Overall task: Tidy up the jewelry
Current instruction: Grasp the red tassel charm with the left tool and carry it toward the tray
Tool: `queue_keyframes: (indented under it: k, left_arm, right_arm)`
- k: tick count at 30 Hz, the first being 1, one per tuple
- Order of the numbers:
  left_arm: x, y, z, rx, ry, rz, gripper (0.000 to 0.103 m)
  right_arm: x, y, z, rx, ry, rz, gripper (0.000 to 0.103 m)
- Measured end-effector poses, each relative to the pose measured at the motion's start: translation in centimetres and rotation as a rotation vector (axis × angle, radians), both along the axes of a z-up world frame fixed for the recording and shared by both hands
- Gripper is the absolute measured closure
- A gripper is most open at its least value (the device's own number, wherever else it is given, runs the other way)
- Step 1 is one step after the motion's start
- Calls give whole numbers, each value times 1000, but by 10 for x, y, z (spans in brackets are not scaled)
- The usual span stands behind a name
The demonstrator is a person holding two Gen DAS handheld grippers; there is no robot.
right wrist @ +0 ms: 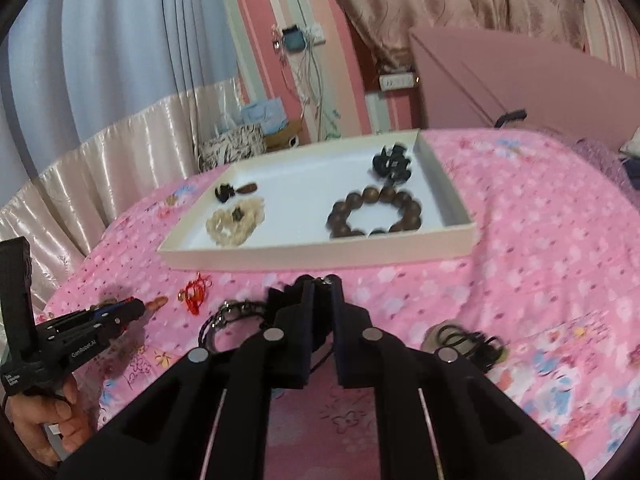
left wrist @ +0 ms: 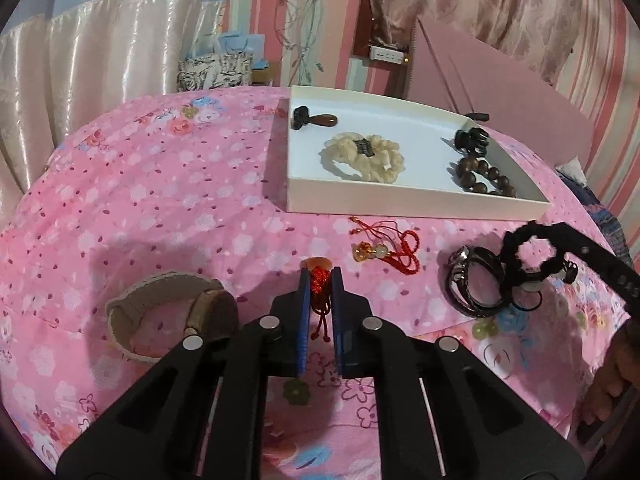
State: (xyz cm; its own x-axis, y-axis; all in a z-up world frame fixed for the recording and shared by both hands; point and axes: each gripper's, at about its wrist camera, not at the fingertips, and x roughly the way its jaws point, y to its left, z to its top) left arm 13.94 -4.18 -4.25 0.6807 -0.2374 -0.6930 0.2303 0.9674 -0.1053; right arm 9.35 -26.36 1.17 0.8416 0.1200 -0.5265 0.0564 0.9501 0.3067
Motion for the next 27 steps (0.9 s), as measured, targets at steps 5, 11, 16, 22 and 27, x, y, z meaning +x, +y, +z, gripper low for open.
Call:
queue_keyframes:
  k: [5, 11, 16, 22, 27]
  left_arm:
    - [-3, -2, 32, -13, -56, -2, 96]
    - [6, -9, 82, -7, -146, -1, 96]
    - [25, -22, 103, -13, -169, -1, 96]
    - [50, -52, 107, 28, -187, -17, 96]
    - [84, -68, 108, 16, -177, -4, 96]
  right_arm:
    - [-5, -10, 28, -34, -39, -3, 97]
    - [2, -29, 70, -30, -104, 29, 97]
    - [19, -30, 93, -19, -144, 58, 97]
    - [49, -20, 106, -37, -158, 76, 97]
    - [75, -15, 110, -78, -150, 67, 97]
